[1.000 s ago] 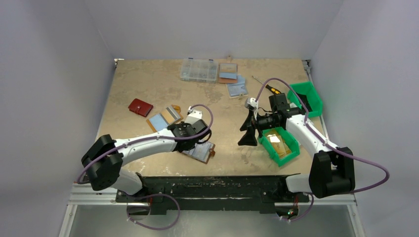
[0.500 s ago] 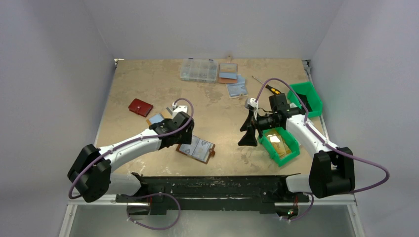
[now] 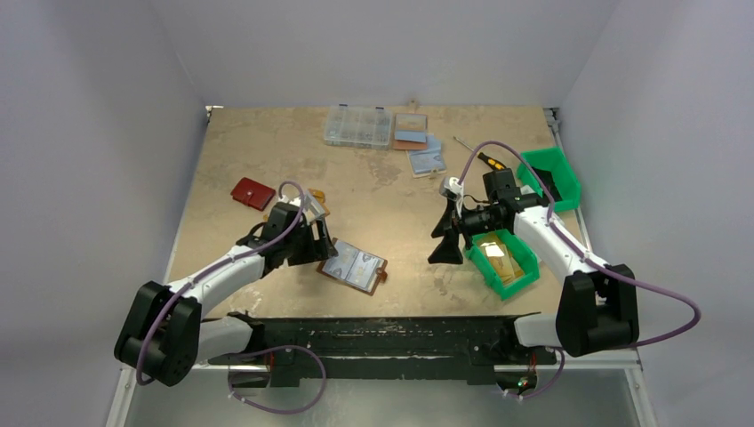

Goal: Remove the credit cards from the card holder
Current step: Remove the credit card from the card holder.

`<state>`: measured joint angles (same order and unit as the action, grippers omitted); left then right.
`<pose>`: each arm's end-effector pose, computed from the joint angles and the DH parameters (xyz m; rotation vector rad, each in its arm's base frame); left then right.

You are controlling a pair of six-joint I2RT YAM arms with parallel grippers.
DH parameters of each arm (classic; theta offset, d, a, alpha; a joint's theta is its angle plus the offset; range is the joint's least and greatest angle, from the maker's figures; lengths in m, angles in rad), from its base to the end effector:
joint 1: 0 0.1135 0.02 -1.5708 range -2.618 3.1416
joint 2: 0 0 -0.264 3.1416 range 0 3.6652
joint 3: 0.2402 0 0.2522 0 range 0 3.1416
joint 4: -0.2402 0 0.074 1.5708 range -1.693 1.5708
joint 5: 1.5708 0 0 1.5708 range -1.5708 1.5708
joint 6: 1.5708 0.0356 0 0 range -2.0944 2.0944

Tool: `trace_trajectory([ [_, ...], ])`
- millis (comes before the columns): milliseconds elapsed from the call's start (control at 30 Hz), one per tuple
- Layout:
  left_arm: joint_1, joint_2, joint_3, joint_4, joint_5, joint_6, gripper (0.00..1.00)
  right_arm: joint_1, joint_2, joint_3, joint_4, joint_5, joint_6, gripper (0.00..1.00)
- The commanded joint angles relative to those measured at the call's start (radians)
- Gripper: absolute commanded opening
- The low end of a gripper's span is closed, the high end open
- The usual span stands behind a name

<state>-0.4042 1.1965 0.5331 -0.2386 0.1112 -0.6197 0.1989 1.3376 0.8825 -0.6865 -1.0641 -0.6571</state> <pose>0.2019 -0.0906 0.1698 -0.2256 2.5453 -0.5588 0.2324 0.0786 0.2336 -1.1937 1.9228 1.1758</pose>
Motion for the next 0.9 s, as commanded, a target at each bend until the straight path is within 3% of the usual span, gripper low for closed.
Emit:
trace_trajectory([
  [0,0.022,-0.009,-0.045,0.15,0.179,-0.036,0.71,0.008,0.005,0.041,-0.007,-0.004,-0.026,0.99],
  [133,0.028,0.016,-0.082,0.197,0.22,-0.058,0.56,0.008,0.005,0.041,-0.007,-0.005,-0.027,0.99],
  [233,0.028,0.02,-0.107,0.262,0.264,-0.088,0.34,0.009,0.005,0.041,-0.008,-0.005,-0.027,0.99],
  [367,0.028,0.006,-0.146,0.343,0.334,-0.137,0.15,0.011,0.005,0.041,-0.008,-0.008,-0.027,0.99],
  [533,0.029,-0.01,-0.208,0.479,0.406,-0.217,0.06,0.022,0.011,0.04,-0.008,-0.008,-0.027,0.99],
  [633,0.028,-0.026,-0.238,0.538,0.432,-0.252,0.1,0.033,0.019,0.039,-0.008,-0.007,-0.027,0.99],
  [867,0.028,-0.176,-0.254,0.42,0.308,-0.221,0.54,0.054,0.027,0.036,-0.004,-0.012,-0.026,0.99],
])
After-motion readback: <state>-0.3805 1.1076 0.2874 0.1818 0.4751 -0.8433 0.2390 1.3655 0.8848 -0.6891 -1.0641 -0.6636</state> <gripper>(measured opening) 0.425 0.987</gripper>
